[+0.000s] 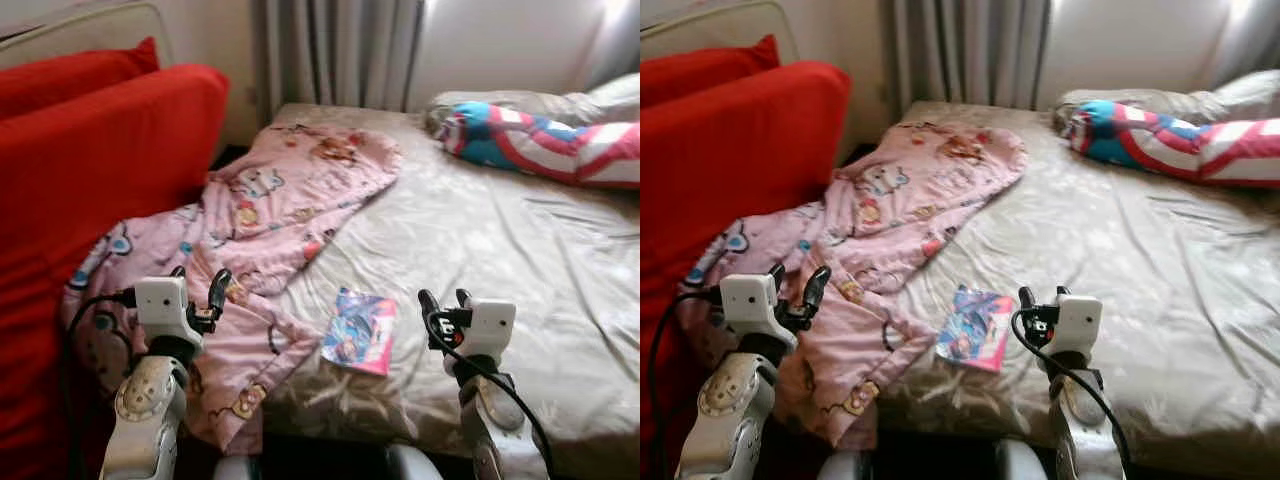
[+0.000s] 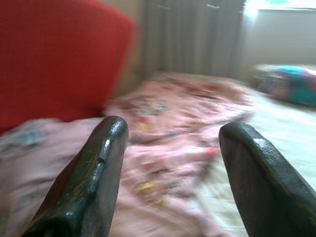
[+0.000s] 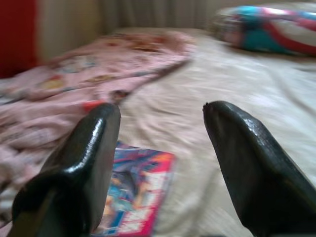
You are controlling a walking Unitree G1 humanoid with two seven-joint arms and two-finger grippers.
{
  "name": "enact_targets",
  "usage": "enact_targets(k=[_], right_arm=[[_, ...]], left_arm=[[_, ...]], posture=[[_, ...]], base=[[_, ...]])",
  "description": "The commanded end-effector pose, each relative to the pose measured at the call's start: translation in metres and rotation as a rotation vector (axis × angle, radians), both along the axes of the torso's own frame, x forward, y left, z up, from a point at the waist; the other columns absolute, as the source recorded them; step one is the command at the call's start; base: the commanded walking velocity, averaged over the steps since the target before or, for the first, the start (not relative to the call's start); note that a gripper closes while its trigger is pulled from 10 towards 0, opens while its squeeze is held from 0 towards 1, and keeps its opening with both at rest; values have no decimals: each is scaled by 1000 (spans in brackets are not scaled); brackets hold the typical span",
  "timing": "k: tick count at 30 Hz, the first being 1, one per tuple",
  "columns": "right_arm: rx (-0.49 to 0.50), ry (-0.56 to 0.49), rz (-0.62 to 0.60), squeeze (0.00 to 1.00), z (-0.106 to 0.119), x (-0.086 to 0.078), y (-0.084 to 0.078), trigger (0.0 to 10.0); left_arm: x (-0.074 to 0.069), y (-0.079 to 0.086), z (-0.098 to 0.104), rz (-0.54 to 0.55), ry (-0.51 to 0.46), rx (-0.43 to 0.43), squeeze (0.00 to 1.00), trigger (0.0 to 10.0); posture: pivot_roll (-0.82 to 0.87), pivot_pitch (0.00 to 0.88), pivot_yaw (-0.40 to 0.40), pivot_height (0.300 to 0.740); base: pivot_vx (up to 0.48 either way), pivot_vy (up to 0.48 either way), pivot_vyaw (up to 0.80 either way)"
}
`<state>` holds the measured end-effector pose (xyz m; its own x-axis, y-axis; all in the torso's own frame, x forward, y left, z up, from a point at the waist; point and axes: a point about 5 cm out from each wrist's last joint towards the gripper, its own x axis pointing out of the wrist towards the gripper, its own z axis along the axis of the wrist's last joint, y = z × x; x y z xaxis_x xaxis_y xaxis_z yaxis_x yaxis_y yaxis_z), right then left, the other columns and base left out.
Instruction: Clean up the room
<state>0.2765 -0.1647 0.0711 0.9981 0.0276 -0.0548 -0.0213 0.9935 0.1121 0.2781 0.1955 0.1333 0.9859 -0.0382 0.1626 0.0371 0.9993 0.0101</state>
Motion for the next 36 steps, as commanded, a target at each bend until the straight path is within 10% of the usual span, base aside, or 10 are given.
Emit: enact_targets(k=[1, 36], right_arm=[[14, 1, 3, 0, 0, 0, 2, 10000], [9, 35, 73, 0, -8, -3, 12, 10000]], left_arm=[[-4, 2, -12, 11, 56, 5, 0, 10000], [-4, -5, -15, -39, 84, 18, 0, 10000]], posture=[[-23, 26, -20, 627], [-17, 34, -21, 627]], base=[[0, 0, 0], [227, 0, 187]])
